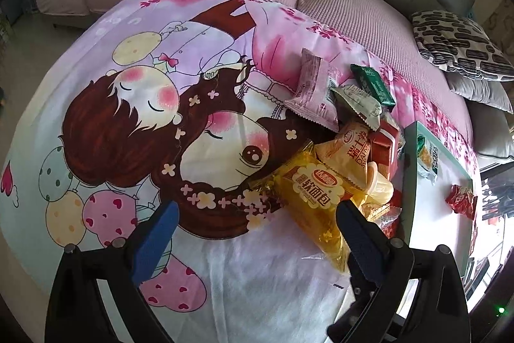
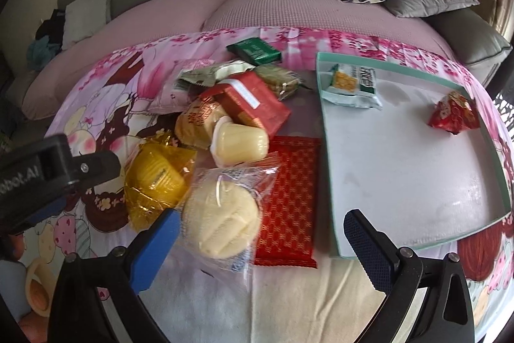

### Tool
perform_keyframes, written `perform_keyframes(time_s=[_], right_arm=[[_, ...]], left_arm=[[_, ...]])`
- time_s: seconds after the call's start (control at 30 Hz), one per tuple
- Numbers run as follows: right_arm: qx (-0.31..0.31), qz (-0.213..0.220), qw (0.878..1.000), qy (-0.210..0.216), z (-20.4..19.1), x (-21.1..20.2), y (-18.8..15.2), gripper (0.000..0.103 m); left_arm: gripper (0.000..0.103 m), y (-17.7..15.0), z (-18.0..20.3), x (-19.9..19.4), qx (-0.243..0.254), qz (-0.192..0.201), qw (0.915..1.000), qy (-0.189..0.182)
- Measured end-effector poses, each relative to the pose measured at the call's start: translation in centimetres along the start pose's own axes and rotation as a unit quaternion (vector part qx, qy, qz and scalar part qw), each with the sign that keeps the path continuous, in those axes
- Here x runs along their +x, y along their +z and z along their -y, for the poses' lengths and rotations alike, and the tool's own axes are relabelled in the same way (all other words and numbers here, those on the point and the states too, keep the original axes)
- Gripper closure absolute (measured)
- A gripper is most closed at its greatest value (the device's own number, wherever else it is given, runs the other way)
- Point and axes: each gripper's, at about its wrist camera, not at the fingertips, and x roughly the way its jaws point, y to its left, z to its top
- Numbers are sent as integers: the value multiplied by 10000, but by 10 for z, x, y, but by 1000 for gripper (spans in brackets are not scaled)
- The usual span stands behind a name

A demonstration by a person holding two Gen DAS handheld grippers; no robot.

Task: Organize snacks
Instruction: 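Grasp the yellow bread bag with the left gripper while the right gripper grasps the wrapped bun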

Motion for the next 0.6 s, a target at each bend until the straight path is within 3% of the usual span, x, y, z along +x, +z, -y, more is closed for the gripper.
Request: perform_keyframes(time_s=[0.3, 0.6], right_arm=[[-430, -132, 9989, 122, -26, 19, -2, 4], [-161, -169, 9994, 241, -5, 19, -6, 13]], left_arm=[[5, 0, 1, 5, 63, -98, 9999, -1], [5, 0, 7, 25, 81, -487, 9987, -89]])
